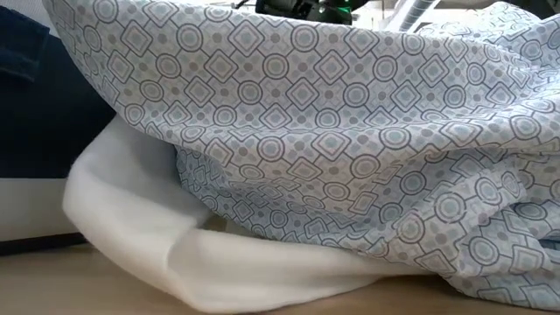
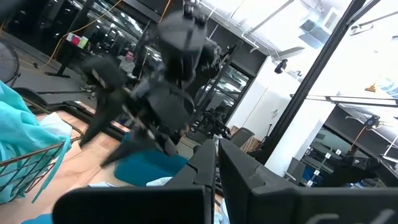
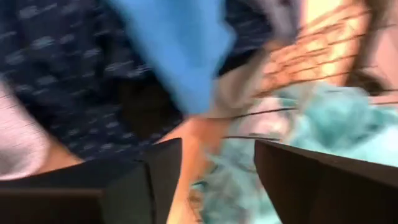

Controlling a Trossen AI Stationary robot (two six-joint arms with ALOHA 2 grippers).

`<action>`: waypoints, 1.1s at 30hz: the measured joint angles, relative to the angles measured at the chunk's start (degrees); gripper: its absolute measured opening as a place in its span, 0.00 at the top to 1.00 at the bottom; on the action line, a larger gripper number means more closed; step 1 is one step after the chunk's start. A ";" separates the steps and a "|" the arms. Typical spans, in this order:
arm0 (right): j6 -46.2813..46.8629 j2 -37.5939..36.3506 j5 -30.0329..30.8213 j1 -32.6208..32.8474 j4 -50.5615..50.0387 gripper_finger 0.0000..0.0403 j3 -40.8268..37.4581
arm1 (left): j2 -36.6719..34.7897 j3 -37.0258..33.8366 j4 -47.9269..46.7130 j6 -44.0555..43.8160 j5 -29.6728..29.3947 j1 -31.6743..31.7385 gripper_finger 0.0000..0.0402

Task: Pick & Place Cloths
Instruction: Put the light blue short pants into the gold wire basket

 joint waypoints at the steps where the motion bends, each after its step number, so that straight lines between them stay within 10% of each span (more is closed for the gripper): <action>1: -0.35 0.00 -0.15 0.20 0.20 0.48 0.00 | 0.00 -0.01 0.02 0.02 -0.01 0.00 0.99; 25: -4.93 8.35 16.24 1.08 -0.46 0.53 0.21 | 1.25 0.00 0.15 0.02 -0.06 0.00 0.99; 33: -7.74 11.87 27.55 1.45 -0.70 0.77 0.46 | 1.60 -0.02 0.25 0.01 -0.02 0.00 0.99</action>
